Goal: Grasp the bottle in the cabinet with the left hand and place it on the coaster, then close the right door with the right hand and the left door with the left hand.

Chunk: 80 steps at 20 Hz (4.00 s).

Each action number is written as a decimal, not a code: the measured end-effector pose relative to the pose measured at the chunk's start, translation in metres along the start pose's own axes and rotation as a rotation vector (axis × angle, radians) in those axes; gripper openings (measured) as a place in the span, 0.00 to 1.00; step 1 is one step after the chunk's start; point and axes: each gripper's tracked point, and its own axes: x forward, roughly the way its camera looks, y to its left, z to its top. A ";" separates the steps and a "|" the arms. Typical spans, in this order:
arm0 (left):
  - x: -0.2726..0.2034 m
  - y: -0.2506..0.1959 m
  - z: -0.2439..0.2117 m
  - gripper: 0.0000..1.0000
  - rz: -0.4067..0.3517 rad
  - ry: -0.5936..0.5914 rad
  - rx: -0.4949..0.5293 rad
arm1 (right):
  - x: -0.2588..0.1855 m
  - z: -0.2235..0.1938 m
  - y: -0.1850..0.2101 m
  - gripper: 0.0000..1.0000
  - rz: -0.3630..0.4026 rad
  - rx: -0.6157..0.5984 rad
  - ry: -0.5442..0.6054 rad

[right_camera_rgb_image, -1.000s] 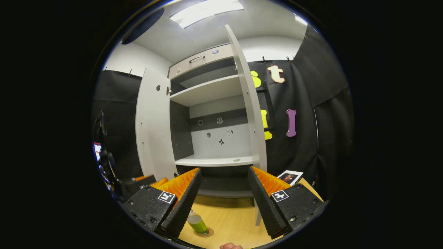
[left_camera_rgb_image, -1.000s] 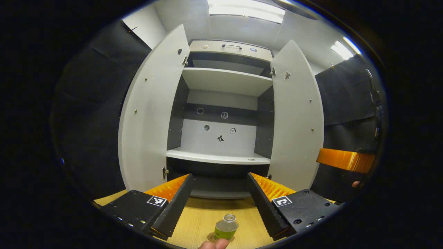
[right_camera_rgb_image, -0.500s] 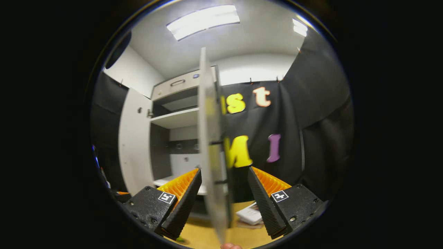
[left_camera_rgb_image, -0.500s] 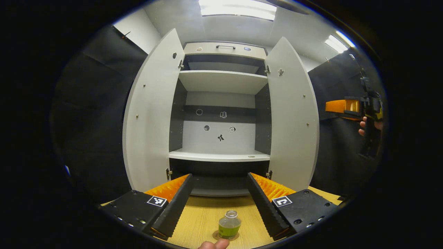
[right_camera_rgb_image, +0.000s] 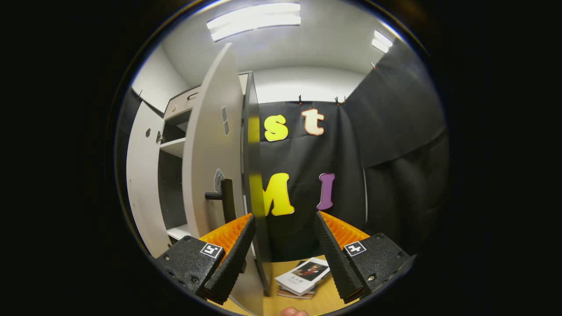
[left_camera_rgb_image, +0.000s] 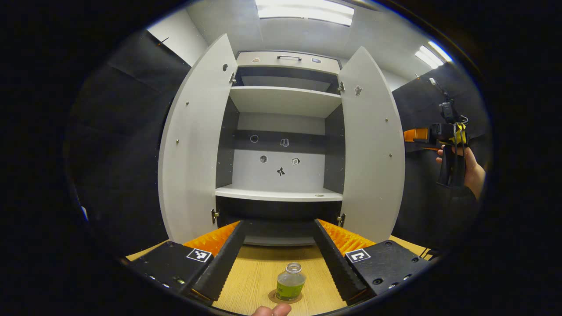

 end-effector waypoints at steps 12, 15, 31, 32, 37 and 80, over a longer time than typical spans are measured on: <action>0.007 0.016 -0.013 0.95 0.038 0.022 -0.015 | -0.003 0.010 0.008 0.82 -0.034 -0.082 -0.047; 0.007 0.014 -0.009 0.95 0.035 0.007 -0.022 | -0.003 0.010 0.013 0.81 -0.027 -0.071 -0.052; 0.006 0.025 -0.004 0.94 0.054 -0.009 -0.010 | 0.002 -0.010 0.103 0.81 0.157 0.028 -0.024; 0.005 0.028 -0.004 0.94 0.061 -0.008 -0.010 | 0.004 -0.012 0.109 0.82 0.168 0.029 -0.029; 0.004 0.036 -0.008 0.95 0.082 0.002 -0.022 | 0.017 -0.025 0.152 0.82 0.240 0.050 -0.018; 0.030 0.007 0.045 0.95 0.033 -0.063 -0.071 | -0.138 -0.151 0.072 0.82 0.042 0.028 0.109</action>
